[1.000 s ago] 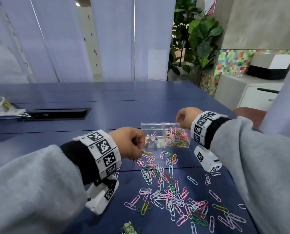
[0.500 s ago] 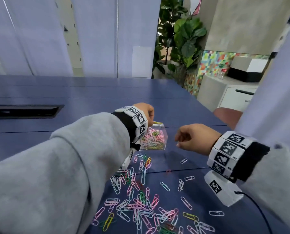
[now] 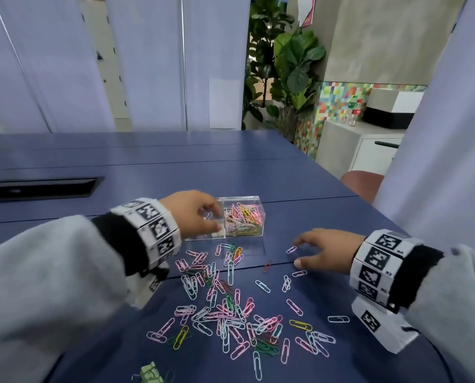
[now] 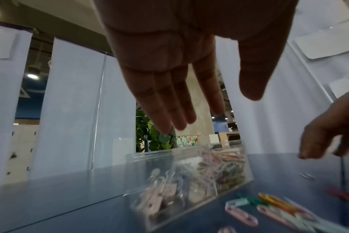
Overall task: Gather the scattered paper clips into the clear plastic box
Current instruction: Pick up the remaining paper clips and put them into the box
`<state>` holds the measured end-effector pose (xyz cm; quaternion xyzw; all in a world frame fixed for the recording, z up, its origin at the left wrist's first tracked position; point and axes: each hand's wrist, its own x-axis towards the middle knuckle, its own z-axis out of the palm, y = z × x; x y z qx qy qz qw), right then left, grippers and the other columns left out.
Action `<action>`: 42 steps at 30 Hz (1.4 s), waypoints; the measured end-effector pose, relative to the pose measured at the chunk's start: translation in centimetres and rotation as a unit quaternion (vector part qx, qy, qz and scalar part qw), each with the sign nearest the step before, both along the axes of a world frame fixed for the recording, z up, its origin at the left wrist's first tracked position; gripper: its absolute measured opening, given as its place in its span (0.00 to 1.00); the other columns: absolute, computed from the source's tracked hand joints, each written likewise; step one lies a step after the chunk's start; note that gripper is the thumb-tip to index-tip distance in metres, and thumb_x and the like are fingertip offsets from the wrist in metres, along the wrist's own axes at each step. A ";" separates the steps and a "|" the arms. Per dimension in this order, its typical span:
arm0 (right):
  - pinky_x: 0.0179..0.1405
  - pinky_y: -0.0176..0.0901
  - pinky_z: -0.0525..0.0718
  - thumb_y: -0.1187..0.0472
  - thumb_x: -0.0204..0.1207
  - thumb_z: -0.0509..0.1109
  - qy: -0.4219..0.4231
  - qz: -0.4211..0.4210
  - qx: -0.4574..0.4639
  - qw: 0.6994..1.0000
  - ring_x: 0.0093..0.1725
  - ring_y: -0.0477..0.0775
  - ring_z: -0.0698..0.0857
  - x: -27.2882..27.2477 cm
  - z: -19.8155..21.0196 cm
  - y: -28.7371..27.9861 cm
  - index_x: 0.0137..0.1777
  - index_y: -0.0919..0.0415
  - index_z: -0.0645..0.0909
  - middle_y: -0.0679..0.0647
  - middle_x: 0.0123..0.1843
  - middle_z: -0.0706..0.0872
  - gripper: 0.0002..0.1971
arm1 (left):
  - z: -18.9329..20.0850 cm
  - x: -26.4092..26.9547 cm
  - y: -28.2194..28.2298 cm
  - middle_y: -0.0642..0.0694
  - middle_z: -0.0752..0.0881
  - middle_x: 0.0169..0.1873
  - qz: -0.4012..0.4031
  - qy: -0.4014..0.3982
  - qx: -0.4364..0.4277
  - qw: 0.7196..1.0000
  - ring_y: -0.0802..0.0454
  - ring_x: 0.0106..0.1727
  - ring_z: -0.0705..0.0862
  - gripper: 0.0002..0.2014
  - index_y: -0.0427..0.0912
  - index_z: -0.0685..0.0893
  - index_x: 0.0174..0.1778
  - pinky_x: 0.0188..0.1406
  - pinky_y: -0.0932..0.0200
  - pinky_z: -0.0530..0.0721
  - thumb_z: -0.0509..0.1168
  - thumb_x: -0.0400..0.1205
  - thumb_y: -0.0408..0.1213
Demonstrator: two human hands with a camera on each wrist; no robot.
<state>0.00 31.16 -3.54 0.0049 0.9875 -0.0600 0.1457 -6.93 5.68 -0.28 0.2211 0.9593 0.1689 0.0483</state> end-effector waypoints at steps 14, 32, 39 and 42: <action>0.82 0.50 0.52 0.28 0.73 0.50 -0.119 0.053 0.085 0.988 0.84 0.53 0.54 1.9 -0.6 -5.4 0.83 0.55 0.43 0.48 0.85 0.43 0.45 | -3.8 2.6 -5.4 0.44 0.82 0.64 0.064 -0.110 -0.277 0.952 0.44 0.68 0.79 0.21 0.46 0.78 0.64 0.66 0.58 0.77 0.65 0.77 0.50; 0.70 0.47 0.76 0.67 0.79 0.59 -0.044 0.127 0.061 0.989 0.71 0.56 0.77 -4.5 0.7 -12.2 0.76 0.52 0.70 0.53 0.74 0.77 0.25 | -3.3 0.8 -3.3 0.43 0.85 0.62 0.061 -0.096 -0.222 0.968 0.44 0.61 0.84 0.20 0.44 0.81 0.67 0.58 0.59 0.80 0.62 0.77 0.33; 0.72 0.50 0.75 0.69 0.78 0.60 -0.049 0.215 0.118 0.968 0.72 0.59 0.76 -3.9 -0.1 -13.2 0.75 0.48 0.70 0.55 0.75 0.75 0.26 | -4.0 2.1 -1.4 0.47 0.82 0.68 0.002 -0.096 -0.210 0.973 0.48 0.66 0.81 0.22 0.48 0.79 0.70 0.66 0.58 0.77 0.63 0.79 0.34; 0.72 0.48 0.72 0.66 0.78 0.61 -0.052 0.259 0.111 0.958 0.72 0.57 0.74 -1.7 -0.1 -13.2 0.74 0.47 0.72 0.53 0.74 0.74 0.25 | -4.0 3.2 -0.8 0.48 0.78 0.71 -0.036 -0.100 -0.195 0.975 0.49 0.69 0.79 0.24 0.52 0.76 0.73 0.66 0.58 0.76 0.64 0.79 0.37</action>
